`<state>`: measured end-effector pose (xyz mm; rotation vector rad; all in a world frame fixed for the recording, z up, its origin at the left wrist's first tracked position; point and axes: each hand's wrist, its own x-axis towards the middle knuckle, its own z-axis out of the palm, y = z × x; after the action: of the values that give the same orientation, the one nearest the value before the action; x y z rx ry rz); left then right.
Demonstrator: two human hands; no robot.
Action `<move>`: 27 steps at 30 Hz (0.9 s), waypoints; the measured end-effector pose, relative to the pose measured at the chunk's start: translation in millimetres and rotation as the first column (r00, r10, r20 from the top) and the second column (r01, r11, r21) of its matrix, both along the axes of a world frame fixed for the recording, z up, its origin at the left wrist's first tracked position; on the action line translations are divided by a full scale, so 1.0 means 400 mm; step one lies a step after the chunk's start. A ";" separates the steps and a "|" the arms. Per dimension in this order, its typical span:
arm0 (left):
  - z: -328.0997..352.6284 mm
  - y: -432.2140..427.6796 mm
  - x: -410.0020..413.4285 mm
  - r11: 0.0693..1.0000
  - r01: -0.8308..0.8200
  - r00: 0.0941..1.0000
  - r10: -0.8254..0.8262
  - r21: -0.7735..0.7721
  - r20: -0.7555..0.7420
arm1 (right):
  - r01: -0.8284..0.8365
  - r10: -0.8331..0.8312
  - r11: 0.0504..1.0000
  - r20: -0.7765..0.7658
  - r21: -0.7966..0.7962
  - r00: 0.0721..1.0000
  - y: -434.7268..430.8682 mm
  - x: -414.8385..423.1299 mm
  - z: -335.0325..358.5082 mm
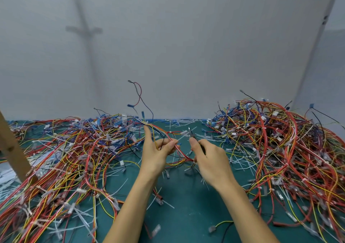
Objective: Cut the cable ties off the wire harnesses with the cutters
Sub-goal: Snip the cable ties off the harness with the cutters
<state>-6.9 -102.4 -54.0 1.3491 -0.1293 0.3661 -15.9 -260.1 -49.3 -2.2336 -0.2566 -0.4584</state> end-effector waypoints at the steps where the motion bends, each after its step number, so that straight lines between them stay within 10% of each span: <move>1: -0.001 0.002 0.001 1.000 -0.022 1.000 0.022 0.002 0.015 | -0.005 0.006 0.998 0.006 -0.055 1.000 -0.003 -0.001 0.000; 8: -0.004 0.000 0.005 0.991 -0.091 0.995 0.086 0.103 0.049 | -0.055 0.036 0.957 -0.070 -0.284 0.997 -0.004 0.001 -0.012; 27: -0.003 -0.001 0.005 1.000 -0.012 0.999 0.012 0.008 0.031 | -0.083 0.079 0.973 -0.027 -0.215 0.997 -0.007 0.000 -0.009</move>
<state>-4.8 -102.8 -55.3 1.3533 -0.1484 0.3970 -15.7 -263.0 -52.9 -2.4272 -0.4030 -0.3806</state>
